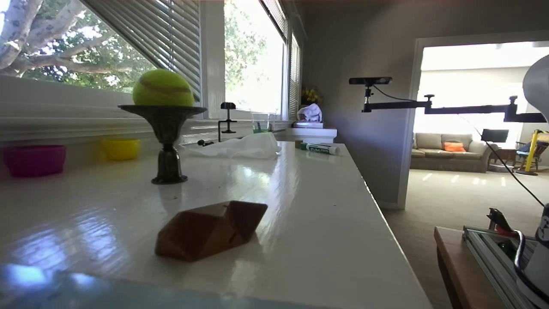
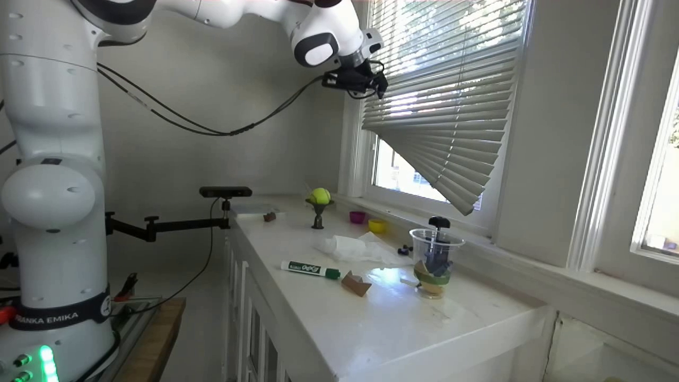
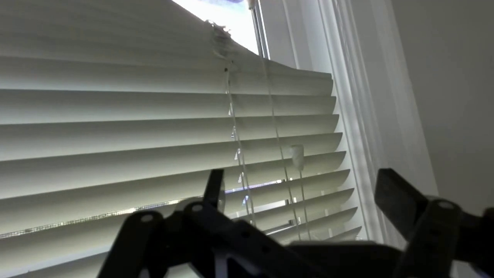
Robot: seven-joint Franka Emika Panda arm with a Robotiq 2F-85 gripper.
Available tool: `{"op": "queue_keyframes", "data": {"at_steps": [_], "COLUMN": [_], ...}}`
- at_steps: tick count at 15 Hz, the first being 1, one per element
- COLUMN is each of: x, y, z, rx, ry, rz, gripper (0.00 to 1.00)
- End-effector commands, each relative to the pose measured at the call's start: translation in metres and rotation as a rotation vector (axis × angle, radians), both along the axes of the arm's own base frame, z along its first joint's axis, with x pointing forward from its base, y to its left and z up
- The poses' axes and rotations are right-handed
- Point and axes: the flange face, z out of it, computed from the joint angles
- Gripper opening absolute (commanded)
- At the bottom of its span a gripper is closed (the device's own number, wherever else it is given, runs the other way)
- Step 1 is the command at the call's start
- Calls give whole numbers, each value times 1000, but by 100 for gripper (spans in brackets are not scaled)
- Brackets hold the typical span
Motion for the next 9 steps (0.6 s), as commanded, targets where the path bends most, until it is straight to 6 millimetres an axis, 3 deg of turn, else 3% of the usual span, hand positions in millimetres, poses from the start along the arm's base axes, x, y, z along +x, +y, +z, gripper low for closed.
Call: {"op": "queue_keyframes", "data": {"at_steps": [1, 9], "x": [13, 58], "y": [10, 22], "z": [13, 27], "rx": [-19, -14], "ry": [-20, -57], "rz": [34, 63], "gripper": [100, 100]}}
